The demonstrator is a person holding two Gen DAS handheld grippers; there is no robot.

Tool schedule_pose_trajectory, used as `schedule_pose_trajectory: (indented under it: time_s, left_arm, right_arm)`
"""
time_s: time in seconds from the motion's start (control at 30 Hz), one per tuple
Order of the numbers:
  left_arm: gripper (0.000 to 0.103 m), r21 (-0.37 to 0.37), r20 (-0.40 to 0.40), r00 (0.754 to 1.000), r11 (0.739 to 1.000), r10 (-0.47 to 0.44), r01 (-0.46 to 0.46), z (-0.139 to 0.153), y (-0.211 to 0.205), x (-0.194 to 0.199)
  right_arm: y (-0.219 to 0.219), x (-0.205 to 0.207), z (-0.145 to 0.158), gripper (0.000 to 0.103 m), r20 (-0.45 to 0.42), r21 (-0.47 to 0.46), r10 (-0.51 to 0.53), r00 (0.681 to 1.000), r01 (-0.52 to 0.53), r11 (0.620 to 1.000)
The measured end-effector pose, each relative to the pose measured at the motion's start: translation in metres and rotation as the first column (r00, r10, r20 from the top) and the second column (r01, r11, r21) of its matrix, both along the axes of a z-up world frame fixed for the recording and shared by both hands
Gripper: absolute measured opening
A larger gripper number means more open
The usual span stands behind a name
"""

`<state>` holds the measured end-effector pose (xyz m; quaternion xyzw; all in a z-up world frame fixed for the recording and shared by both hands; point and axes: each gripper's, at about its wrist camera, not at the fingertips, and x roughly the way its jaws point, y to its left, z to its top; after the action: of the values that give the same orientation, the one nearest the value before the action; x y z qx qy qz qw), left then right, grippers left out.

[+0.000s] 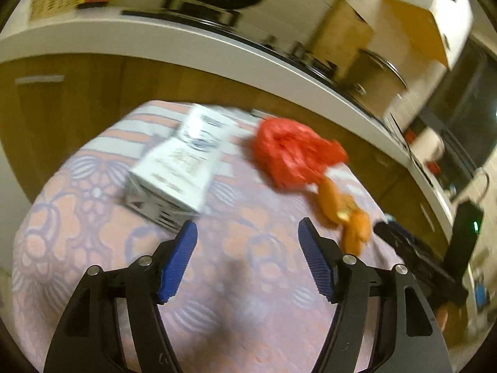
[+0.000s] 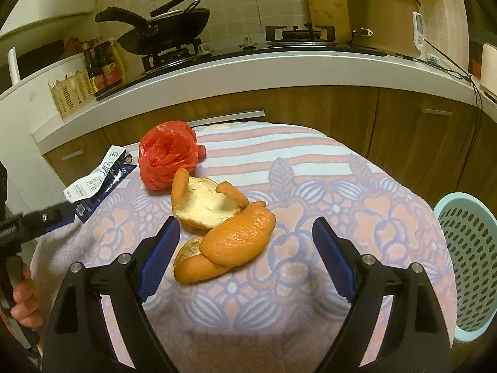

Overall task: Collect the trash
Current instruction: 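Swing both tools back toward the table items, then grasp the white milk carton with the left tool while the right tool grasps the red plastic bag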

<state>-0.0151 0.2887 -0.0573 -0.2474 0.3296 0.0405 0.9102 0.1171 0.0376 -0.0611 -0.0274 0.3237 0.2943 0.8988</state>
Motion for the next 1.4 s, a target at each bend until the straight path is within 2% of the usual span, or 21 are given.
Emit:
schedule_pose_trajectory:
  time_s: [0.07, 0.13, 0.2, 0.27, 0.4, 0.47, 0.53, 0.57, 0.6, 0.63, 0.67, 0.73, 0.9, 1.1, 1.13, 1.17, 1.2, 1.3, 1.33, 1.4]
  left_arm:
    - [0.067, 0.037, 0.008, 1.0, 0.999, 0.002, -0.003, 0.007, -0.005, -0.009]
    - [0.075, 0.099, 0.015, 0.998, 0.993, 0.06, -0.061, 0.017, -0.003, -0.017]
    - [0.085, 0.158, 0.01, 0.993, 0.98, 0.119, -0.119, 0.024, 0.006, -0.014]
    - [0.087, 0.22, -0.016, 0.986, 0.963, 0.166, -0.159, 0.026, 0.014, -0.006]
    - [0.089, 0.274, -0.117, 0.977, 0.951, 0.178, -0.14, 0.012, 0.025, 0.026]
    - [0.089, 0.267, -0.147, 0.976, 0.956, 0.161, -0.118, 0.003, 0.031, 0.035]
    - [0.087, 0.256, -0.148, 0.974, 0.958, 0.169, -0.127, -0.002, 0.036, 0.041]
    - [0.081, 0.258, -0.148, 0.974, 0.958, 0.171, -0.129, -0.004, 0.036, 0.044]
    - [0.064, 0.265, -0.149, 0.975, 0.957, 0.166, -0.123, -0.006, 0.034, 0.047]
    - [0.058, 0.275, -0.155, 0.975, 0.955, 0.161, -0.114, -0.008, 0.032, 0.05]
    - [0.058, 0.283, -0.148, 0.976, 0.952, 0.16, -0.113, -0.008, 0.031, 0.052]
    - [0.047, 0.283, -0.115, 0.978, 0.949, 0.176, -0.137, -0.008, 0.031, 0.049]
    - [0.04, 0.247, -0.076, 0.977, 0.953, 0.198, -0.174, -0.008, 0.036, 0.044]
    - [0.041, 0.251, -0.068, 0.984, 0.957, 0.165, -0.144, -0.008, 0.034, 0.046]
    - [0.045, 0.25, -0.074, 0.985, 0.959, 0.155, -0.132, -0.009, 0.033, 0.046]
    - [0.059, 0.242, -0.085, 0.987, 0.963, 0.138, -0.114, -0.011, 0.033, 0.048]
    - [0.065, 0.244, -0.095, 0.987, 0.964, 0.128, -0.102, -0.012, 0.032, 0.049]
    - [0.066, 0.296, -0.13, 0.986, 0.953, 0.107, -0.065, -0.015, 0.023, 0.056]
    - [0.066, 0.322, -0.152, 0.982, 0.945, 0.11, -0.055, -0.017, 0.019, 0.06]
    - [0.058, 0.348, -0.187, 0.975, 0.936, 0.121, -0.049, -0.02, 0.017, 0.065]
  right_arm:
    - [0.0, 0.001, 0.001, 0.083, -0.005, 0.006, 0.004, 1.0, -0.004, 1.0]
    - [0.002, 0.002, 0.003, 0.083, -0.024, -0.001, 0.011, 1.0, -0.011, 1.0]
    - [0.006, 0.003, 0.008, 0.083, -0.039, 0.006, 0.037, 0.999, -0.037, 0.999]
    - [0.013, 0.004, 0.019, 0.083, -0.055, 0.016, 0.082, 0.995, -0.081, 0.997]
    - [0.05, 0.017, 0.038, 0.086, -0.093, -0.036, 0.174, 0.98, -0.178, 0.983]
    - [0.064, 0.023, 0.043, 0.086, -0.092, -0.043, 0.182, 0.979, -0.187, 0.981]
    - [0.082, 0.03, 0.046, 0.086, -0.069, -0.063, 0.187, 0.98, -0.191, 0.98]
    - [0.087, 0.032, 0.047, 0.086, -0.063, -0.07, 0.184, 0.981, -0.189, 0.98]
    - [0.095, 0.036, 0.046, 0.086, -0.06, -0.08, 0.183, 0.981, -0.187, 0.979]
    - [0.1, 0.038, 0.044, 0.086, -0.064, -0.082, 0.185, 0.981, -0.19, 0.978]
    - [0.105, 0.04, 0.043, 0.086, -0.069, -0.083, 0.188, 0.98, -0.193, 0.978]
    - [0.113, 0.047, 0.041, 0.086, -0.067, -0.091, 0.183, 0.981, -0.189, 0.978]
    - [0.134, 0.067, 0.032, 0.086, -0.1, -0.094, 0.174, 0.98, -0.184, 0.978]
    - [0.158, 0.086, 0.015, 0.084, -0.187, -0.117, 0.172, 0.967, -0.195, 0.974]
    - [0.161, 0.087, 0.011, 0.076, -0.203, -0.119, 0.179, 0.963, -0.206, 0.971]
    - [0.165, 0.088, 0.008, 0.066, -0.216, -0.124, 0.188, 0.958, -0.217, 0.968]
    - [0.167, 0.088, 0.005, 0.064, -0.227, -0.129, 0.197, 0.954, -0.23, 0.965]
    - [0.169, 0.081, 0.006, 0.048, -0.197, -0.129, 0.218, 0.956, -0.246, 0.961]
    - [0.17, 0.078, 0.007, 0.04, -0.189, -0.128, 0.229, 0.955, -0.255, 0.958]
    - [0.168, 0.074, 0.013, 0.035, -0.171, -0.124, 0.235, 0.957, -0.258, 0.958]
